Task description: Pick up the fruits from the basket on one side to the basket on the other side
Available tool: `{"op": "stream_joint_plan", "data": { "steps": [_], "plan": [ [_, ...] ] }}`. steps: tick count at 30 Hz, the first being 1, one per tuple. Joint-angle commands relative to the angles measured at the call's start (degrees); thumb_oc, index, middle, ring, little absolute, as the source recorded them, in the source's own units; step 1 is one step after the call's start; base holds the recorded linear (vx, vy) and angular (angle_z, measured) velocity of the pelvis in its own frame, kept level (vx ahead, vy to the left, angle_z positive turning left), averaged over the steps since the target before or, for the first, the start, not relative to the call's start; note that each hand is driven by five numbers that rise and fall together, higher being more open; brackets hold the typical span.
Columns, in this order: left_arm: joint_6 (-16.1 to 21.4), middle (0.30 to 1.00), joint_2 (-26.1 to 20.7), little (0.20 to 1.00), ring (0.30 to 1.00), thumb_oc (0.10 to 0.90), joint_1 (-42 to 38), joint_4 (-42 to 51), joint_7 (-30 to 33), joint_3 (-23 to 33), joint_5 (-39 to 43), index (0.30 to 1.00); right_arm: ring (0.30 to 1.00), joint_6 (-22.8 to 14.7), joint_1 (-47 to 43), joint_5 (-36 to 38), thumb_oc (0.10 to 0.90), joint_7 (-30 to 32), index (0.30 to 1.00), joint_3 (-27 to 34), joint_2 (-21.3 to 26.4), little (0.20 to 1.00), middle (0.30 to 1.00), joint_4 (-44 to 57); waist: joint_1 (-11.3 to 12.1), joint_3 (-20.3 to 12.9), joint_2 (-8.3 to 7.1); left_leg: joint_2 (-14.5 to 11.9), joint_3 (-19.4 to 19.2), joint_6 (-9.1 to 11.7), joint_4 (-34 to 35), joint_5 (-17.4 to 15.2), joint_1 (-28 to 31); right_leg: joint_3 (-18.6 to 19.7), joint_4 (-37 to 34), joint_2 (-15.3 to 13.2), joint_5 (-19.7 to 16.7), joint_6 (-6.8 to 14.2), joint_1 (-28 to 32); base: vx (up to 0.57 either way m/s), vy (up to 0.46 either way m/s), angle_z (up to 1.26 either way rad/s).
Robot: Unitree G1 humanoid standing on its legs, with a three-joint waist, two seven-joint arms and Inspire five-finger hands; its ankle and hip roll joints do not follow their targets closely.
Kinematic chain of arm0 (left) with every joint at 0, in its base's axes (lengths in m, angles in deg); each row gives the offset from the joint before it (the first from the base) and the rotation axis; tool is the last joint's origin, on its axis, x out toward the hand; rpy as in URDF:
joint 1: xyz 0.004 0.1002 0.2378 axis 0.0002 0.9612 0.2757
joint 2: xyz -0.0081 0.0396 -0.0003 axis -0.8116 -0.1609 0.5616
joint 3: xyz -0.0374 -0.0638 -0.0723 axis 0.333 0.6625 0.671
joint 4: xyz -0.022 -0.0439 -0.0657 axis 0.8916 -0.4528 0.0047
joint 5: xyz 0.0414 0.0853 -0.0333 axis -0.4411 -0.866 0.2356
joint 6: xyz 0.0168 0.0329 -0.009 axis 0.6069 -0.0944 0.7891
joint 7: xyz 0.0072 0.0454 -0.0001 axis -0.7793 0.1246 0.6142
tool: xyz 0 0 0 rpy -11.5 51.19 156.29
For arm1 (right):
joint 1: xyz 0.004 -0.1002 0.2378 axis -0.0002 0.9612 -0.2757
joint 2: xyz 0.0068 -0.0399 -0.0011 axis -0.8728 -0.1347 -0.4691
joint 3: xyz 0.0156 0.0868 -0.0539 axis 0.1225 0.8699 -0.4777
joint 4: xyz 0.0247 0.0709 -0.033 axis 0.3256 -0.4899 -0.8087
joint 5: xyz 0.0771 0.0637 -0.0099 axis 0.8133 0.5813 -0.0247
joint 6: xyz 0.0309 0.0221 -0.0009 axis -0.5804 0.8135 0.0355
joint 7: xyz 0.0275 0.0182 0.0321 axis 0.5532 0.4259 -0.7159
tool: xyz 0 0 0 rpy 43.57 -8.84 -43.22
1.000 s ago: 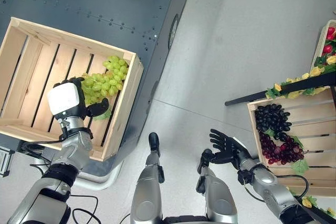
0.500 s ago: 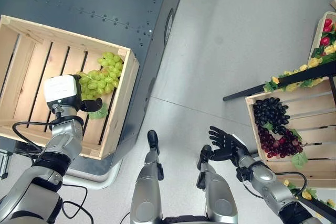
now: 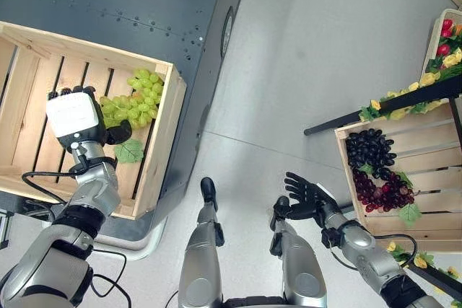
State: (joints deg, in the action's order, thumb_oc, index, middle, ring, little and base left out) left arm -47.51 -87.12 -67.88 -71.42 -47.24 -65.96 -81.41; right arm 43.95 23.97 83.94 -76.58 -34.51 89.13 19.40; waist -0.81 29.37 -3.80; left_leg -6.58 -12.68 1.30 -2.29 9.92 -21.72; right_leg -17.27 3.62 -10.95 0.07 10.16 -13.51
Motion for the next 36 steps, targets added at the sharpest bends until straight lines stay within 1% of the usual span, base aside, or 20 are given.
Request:
{"op": "stream_joint_plan", "data": {
  "steps": [1,2,3,4,5,10,17,20,21,22,23,24,27,36],
  "plan": [
    [0.25,0.9,-2.62,0.9,0.9,0.8,-7.13,-3.42,-4.34,2.34,-5.9,0.9,0.9,-3.06,-0.99,1.42,0.8,1.72,0.9,1.12,1.5,0.9,0.9,6.2,-0.6,0.42,-2.5,0.35,-0.64,3.51,-15.26,-9.11,-6.75,0.23,4.87,-0.32,-1.34,-1.92,-4.89,0.0,0.0,0.0],
    [0.39,0.9,-2.66,0.9,0.9,0.8,-7.2,-3.49,-4.75,1.94,-5.94,0.9,0.9,-2.97,-1.09,1.39,0.8,1.77,0.9,1.15,1.5,0.9,0.9,6.29,-0.67,0.42,-2.52,0.33,-0.71,3.46,-15.37,-9.17,-6.86,0.28,4.93,-0.32,-1.37,-1.91,-5.05,0.0,0.0,0.0],
    [1.05,0.9,-2.68,0.9,0.9,0.8,-7.69,-3.71,-7.12,0.88,-6.52,0.9,0.9,-2.78,-1.44,1.51,0.8,1.95,0.9,0.99,1.62,0.9,0.9,6.42,-0.85,0.42,-2.57,0.28,-0.94,3.36,-15.38,-9.26,-6.9,0.33,5.06,-0.33,-1.37,-1.84,-5.3,0.0,0.0,0.0],
    [1.1,0.9,-2.69,0.9,0.9,0.8,-7.79,-3.74,-7.35,0.75,-6.61,0.9,0.9,-2.75,-1.47,1.51,0.8,1.95,0.9,1.01,1.6,0.9,0.9,6.42,-0.85,0.42,-2.58,0.28,-0.97,3.35,-15.39,-9.27,-6.91,0.35,5.08,-0.33,-1.38,-1.83,-5.34,0.0,0.0,0.0],
    [1.74,0.9,-2.77,0.9,0.9,0.8,-8.24,-4.04,-9.06,0.05,-7.56,0.9,0.9,-2.57,-1.7,1.41,0.8,1.89,0.9,1.07,1.53,0.9,0.9,6.37,-0.94,0.42,-2.65,0.27,-1.11,3.25,-15.41,-9.3,-6.93,0.38,5.16,-0.34,-1.49,-1.74,-5.55,0.0,0.0,0.0],
    [3.37,0.9,-3.22,0.9,0.9,0.8,-9.79,-5.43,-13.16,-2.41,-6.47,0.9,0.9,-2.49,-2.23,1.1,0.8,1.94,0.9,0.49,1.81,0.9,0.9,6.1,-1.39,0.42,-2.55,0.29,-1.56,3.1,-15.62,-9.38,-7.11,0.5,5.37,-0.46,-1.78,-1.71,-6.28,0.0,0.021,-0.03],
    [3.69,0.9,-3.32,0.9,0.9,0.8,-10.52,-7.15,-13.53,-2.93,-5.44,0.9,0.9,-2.56,-2.38,0.47,0.8,1.65,0.9,0.83,2.14,0.9,0.9,6.08,-1.84,0.42,-2.28,0.47,-2.18,3.02,-14.86,-9.19,-6.7,0.61,5.35,-0.77,-2.05,-1.46,-6.88,0.0,0.028,-0.01],
    [3.8,0.9,-2.51,0.9,0.9,0.8,-10.6,-7.29,-13.12,-2.85,-5.23,0.9,0.9,-2.05,-2.45,0.1,0.8,1.91,0.9,0.82,2.08,0.9,0.9,6.71,-1.93,0.42,-2.26,0.73,-2.26,2.85,-14.69,-9.08,-6.68,0.75,5.57,-0.91,-2.18,-1.44,-7.33,0.0,0.0,0.0],
    [4.03,0.728,-2.48,0.728,0.728,0.685,-10.66,-7.31,-13.28,-2.89,-4.97,0.728,0.9,-2.01,-2.57,0.03,0.8,1.97,0.9,0.83,2.0,0.9,0.9,6.64,-1.91,0.42,-2.25,0.77,-2.27,2.8,-14.63,-9.1,-6.65,0.78,5.73,-0.93,-2.12,-1.43,-7.45,0.0,0.0,0.0],
    [4.48,0.531,-2.51,0.531,0.531,0.554,-10.86,-7.47,-13.06,-3.08,-5.09,0.531,0.9,-2.2,-2.59,0.09,0.8,2.11,0.9,0.79,1.92,0.9,0.9,6.44,-1.92,0.42,-2.24,0.81,-2.28,2.75,-14.65,-9.18,-6.58,0.84,5.9,-0.98,-2.11,-1.41,-7.62,0.0,0.0,0.0],
    [4.65,0.356,-2.4,0.356,0.356,0.438,-10.93,-7.46,-13.04,-3.03,-5.49,0.356,0.9,-2.36,-2.65,0.2,0.8,2.19,0.9,0.71,1.88,0.9,0.9,6.32,-1.88,0.42,-2.24,0.82,-2.31,2.71,-14.53,-9.17,-6.48,0.77,6.07,-1.0,-2.11,-1.33,-7.74,0.0,0.0,0.0],
    [4.98,0.3,-2.24,0.3,0.3,0.4,-10.86,-7.44,-12.79,-2.86,-5.34,0.3,0.9,-2.26,-2.72,0.19,0.8,2.34,0.9,0.68,1.85,0.9,0.9,6.4,-1.88,0.42,-2.25,0.85,-2.31,2.72,-14.48,-9.18,-6.35,0.79,6.2,-1.01,-2.11,-1.28,-7.8,0.0,0.0,0.0],
    [5.33,0.3,-2.09,0.3,0.3,0.4,-11.0,-7.76,-12.08,-2.99,-5.62,0.3,0.9,-2.1,-2.86,0.09,0.8,2.49,0.9,0.61,1.79,0.9,0.9,6.34,-1.91,0.42,-2.29,0.94,-2.39,2.68,-14.2,-9.17,-5.92,0.8,6.3,-0.99,-2.11,-1.25,-7.78,0.0,0.0,0.0],
    [6.96,0.3,-2.7,0.3,0.3,0.4,-9.6,-6.6,-9.25,-1.14,-5.93,0.3,0.9,-2.65,-1.82,-0.32,0.8,1.95,0.9,1.13,1.99,0.9,0.9,6.32,-1.7,0.42,-1.47,1.42,-2.27,2.54,-13.61,-9.25,-4.52,1.02,7.41,-1.34,-1.61,-1.18,-7.79,0.0,0.0,0.0]
  ]
}}
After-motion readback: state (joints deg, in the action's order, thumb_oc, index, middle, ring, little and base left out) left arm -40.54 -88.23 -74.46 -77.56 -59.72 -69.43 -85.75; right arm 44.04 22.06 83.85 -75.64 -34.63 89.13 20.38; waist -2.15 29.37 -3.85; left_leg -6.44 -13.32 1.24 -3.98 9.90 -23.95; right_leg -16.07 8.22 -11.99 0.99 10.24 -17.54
